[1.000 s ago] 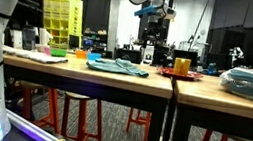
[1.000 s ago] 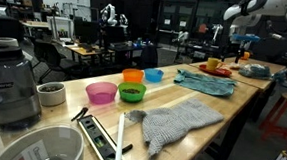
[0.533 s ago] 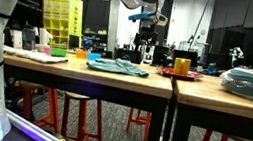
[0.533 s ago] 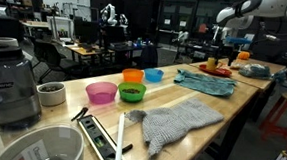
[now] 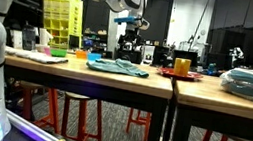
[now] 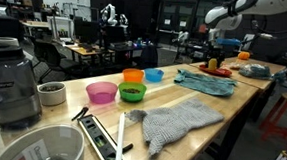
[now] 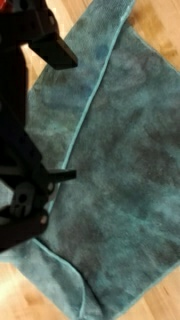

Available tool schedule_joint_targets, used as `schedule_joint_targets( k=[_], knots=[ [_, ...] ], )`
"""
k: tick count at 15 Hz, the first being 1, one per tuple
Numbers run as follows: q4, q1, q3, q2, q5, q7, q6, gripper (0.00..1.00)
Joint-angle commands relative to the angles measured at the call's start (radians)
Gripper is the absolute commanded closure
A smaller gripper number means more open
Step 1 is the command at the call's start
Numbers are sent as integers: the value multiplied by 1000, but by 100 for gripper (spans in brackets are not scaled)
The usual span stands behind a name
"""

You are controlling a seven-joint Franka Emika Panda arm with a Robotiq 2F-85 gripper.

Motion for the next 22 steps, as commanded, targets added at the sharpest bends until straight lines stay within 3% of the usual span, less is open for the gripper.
schedule_joint_targets(
  k=[1,4,8,14,22],
  knots=[
    [-154,48,33,-103,-67,-65,75,0],
    [-235,73,60,-139,-77,-126,155,0],
    [-291,88,84,-161,-11,-194,227,0],
    [-237,104,105,-131,74,-231,209,0],
    [-230,104,104,-118,67,-212,208,0]
  ],
)
